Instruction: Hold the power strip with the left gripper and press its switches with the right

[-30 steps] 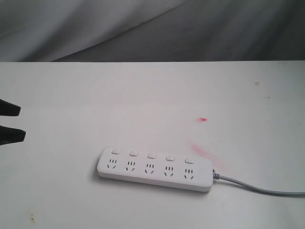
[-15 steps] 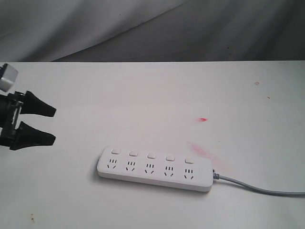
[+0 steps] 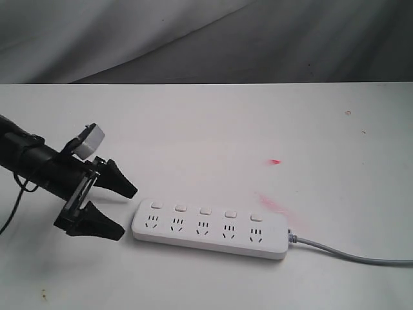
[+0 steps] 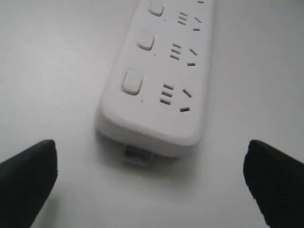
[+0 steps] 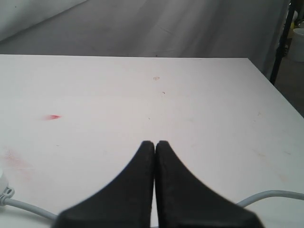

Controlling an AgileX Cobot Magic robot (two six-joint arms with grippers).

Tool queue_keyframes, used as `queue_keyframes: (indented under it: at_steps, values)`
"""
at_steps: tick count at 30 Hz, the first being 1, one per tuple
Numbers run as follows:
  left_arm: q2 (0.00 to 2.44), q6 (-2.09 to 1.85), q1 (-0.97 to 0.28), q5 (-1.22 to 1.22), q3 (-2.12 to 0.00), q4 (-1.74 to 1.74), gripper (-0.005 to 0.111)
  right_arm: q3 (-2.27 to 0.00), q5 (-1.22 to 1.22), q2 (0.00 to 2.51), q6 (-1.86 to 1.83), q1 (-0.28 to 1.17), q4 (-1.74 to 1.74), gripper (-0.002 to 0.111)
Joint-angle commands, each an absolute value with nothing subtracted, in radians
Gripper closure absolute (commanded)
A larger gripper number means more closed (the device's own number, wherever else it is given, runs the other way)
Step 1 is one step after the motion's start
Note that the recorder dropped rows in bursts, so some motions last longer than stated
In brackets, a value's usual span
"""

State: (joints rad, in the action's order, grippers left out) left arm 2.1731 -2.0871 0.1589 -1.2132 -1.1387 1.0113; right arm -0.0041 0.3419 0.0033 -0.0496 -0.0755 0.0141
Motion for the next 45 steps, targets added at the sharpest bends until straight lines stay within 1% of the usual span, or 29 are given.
queue_keyframes:
  at_steps: [1,4,12,16,20,27,29,31,32,34,35,38,40,45]
  values:
    - [2.186,-2.094,0.087,-1.221,-1.146,0.991,0.003,0.0,0.34,0.0,-0.047,-0.082,0.013,0.108]
    - [2.193,-2.094,0.065,-1.176,-1.146,0.991,0.003,0.0,0.34,0.0,-0.047,-0.082,0.013,0.108]
    - [2.231,-2.094,0.065,-1.074,-1.146,0.994,0.003,0.0,0.34,0.0,-0.047,-0.082,0.013,0.108]
    - [2.251,-2.094,0.037,-1.015,-1.146,0.965,0.003,0.0,0.34,0.0,-0.047,-0.082,0.013,0.108]
    - [2.261,-2.094,0.011,-0.99,-1.146,0.939,0.004,0.0,0.34,0.0,-0.047,-0.082,0.013,0.108]
    - [2.261,-2.094,0.011,-0.963,-1.146,0.926,0.005,0.0,0.34,0.0,-0.047,-0.082,0.013,0.108]
    - [2.261,-2.094,0.011,-0.963,-1.146,0.912,0.011,0.0,0.34,0.0,-0.047,-0.082,0.016,0.108]
    - [2.261,-2.094,0.011,-0.963,-1.146,0.896,0.022,0.0,0.34,0.0,-0.047,-0.082,0.016,0.108]
    - [2.261,-2.094,0.011,-0.967,-1.146,0.882,0.031,0.0,0.34,0.0,-0.047,-0.082,0.016,0.108]
    - [2.261,-2.094,0.013,-0.972,-1.146,0.858,0.043,0.0,0.34,0.0,-0.047,-0.082,0.016,0.108]
    - [2.261,-2.094,0.013,-0.974,-1.144,0.847,0.05,0.0,0.34,0.0,-0.047,-0.082,0.016,0.108]
    - [2.262,-2.094,0.013,-0.974,-1.144,0.833,0.063,0.0,0.34,0.0,-0.047,-0.082,0.016,0.108]
    - [2.262,-2.094,0.013,-0.974,-1.144,0.829,0.065,0.0,0.34,0.0,-0.047,-0.082,0.016,0.108]
    - [2.262,-2.094,0.013,-0.972,-1.144,0.808,0.064,0.0,0.34,0.0,-0.047,-0.082,0.016,0.108]
